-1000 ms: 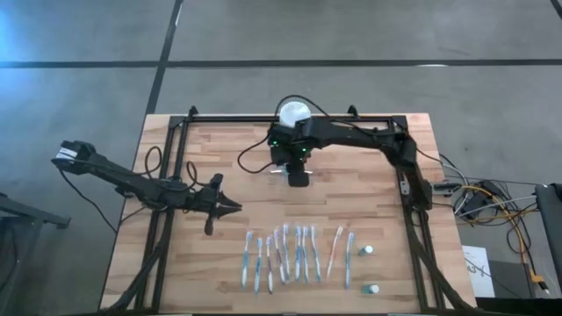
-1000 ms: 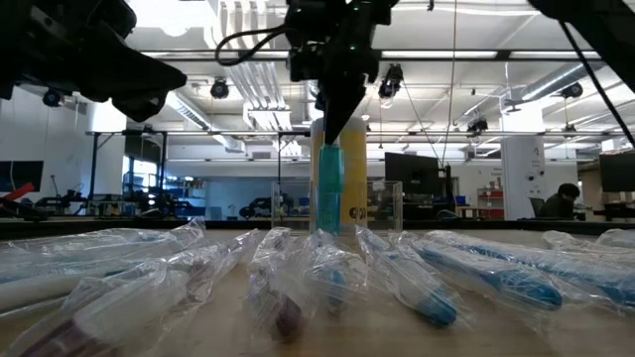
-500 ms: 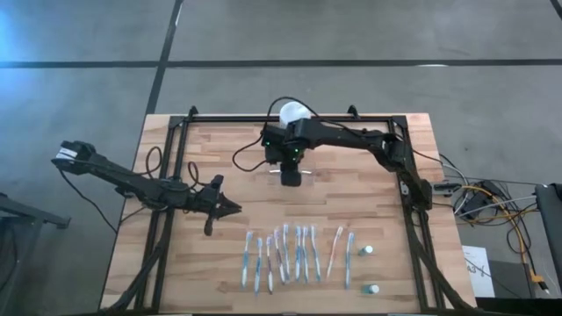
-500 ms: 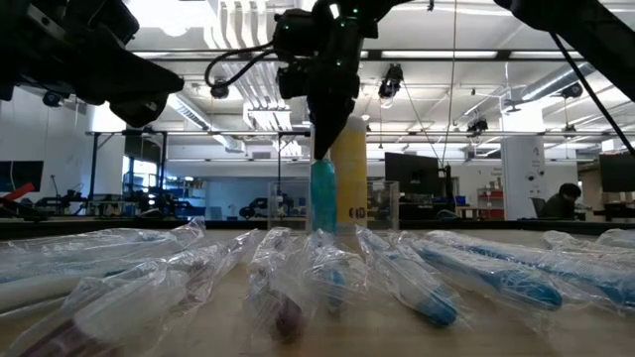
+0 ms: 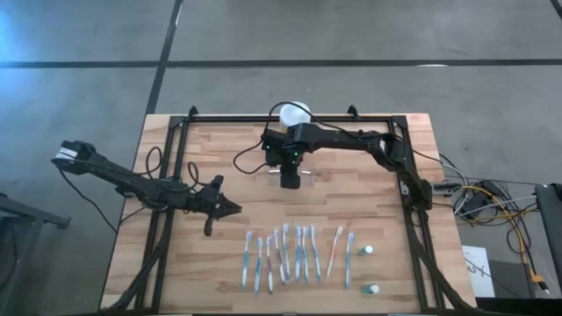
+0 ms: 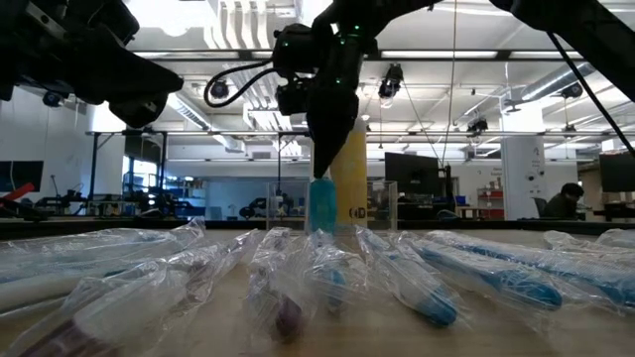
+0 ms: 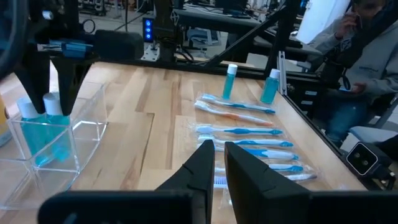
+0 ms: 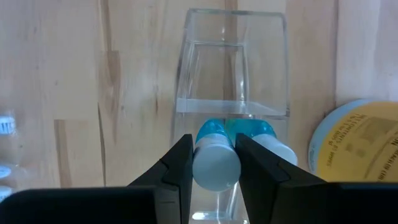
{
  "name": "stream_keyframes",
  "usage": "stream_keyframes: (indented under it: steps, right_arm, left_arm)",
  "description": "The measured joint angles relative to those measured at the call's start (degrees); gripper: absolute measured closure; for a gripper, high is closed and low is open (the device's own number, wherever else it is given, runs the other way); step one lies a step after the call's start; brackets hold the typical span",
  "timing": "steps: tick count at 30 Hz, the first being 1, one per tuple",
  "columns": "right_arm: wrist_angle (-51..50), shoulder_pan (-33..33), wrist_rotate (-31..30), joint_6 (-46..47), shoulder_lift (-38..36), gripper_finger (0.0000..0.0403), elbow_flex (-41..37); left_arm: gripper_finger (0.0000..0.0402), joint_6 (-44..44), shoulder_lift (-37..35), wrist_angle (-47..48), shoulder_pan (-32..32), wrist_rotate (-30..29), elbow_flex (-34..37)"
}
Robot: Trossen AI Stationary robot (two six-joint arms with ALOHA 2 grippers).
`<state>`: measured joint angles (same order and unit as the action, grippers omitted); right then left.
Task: Pick & Place toothbrushing station
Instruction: Put the blue mouthwash into the transparent organizer
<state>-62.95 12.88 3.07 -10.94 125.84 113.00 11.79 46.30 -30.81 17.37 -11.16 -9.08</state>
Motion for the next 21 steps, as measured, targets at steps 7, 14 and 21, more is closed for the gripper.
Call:
stream_keyframes:
  steps: [7, 14, 21]
  right_arm:
    - [1.62, 0.54, 0.61, -0.2, -0.22, 0.0315, -2.79]
    - [2.15, 0.83, 0.63, 0.01, -0.42, 0.0307, -3.74]
    - [1.27, 0.79, 0.47, 0.3, -0.13, 0.0272, -1.96]
  left_arm:
    - [0.0358, 0.25, 0.0, -0.02, 0.0, -0.01, 0.0]
    - [0.0358, 0.65, -0.01, -0.03, 0.02, -0.02, 0.0]
    - [0.0358, 0.68, -0.02, -0.04, 0.02, -0.02, 0.0]
